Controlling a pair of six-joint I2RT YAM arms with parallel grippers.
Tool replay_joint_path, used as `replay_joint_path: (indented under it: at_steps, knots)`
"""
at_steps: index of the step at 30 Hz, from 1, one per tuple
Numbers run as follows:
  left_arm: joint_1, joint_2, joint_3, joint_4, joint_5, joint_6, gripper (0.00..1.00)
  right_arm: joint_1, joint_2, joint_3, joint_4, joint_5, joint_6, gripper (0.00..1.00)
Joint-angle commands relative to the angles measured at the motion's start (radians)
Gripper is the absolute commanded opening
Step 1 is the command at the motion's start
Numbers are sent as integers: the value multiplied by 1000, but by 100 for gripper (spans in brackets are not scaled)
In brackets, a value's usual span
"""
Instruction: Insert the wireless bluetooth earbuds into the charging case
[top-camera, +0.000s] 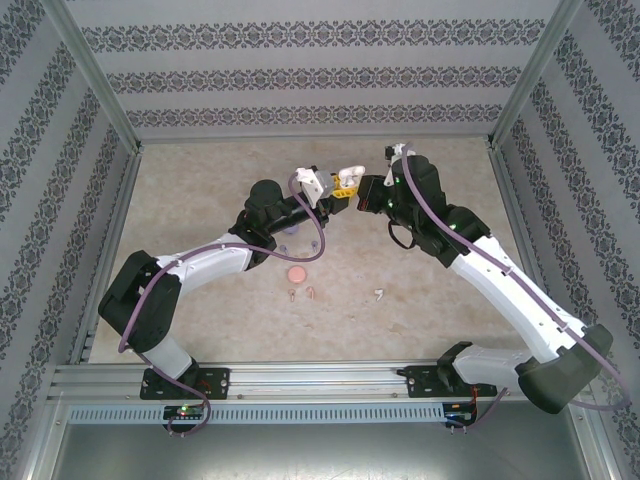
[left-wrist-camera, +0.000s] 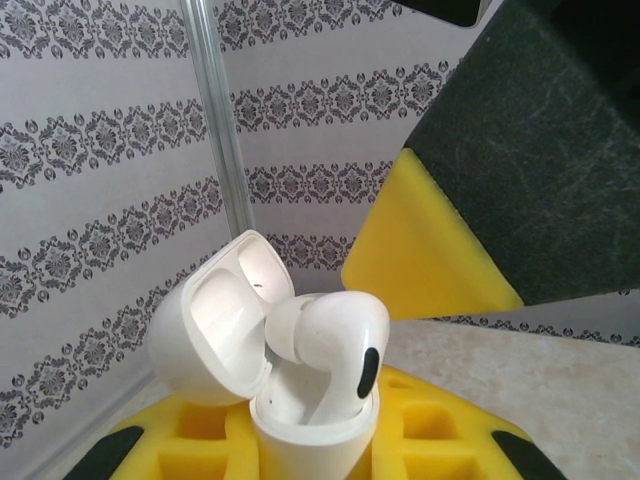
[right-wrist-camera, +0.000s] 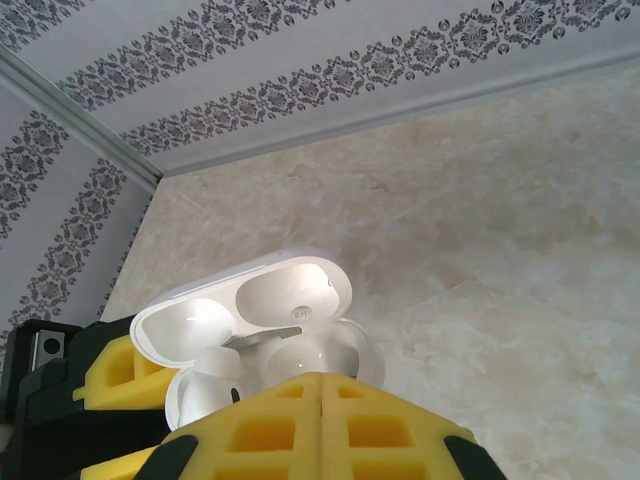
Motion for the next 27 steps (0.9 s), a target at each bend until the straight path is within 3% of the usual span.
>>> replay_joint_path:
  at_steps: [1,18,27]
  knots:
    - [-14,11,22,46,54,-10,0,-7,22,38,30,-33,-9,0]
    - [-14,32,23,39,51,-5,0,39,22,67,-16,-27,-16,0]
    - [-14,23,11,69,44,-18,0,15,-108,-6,-29,51,1,0]
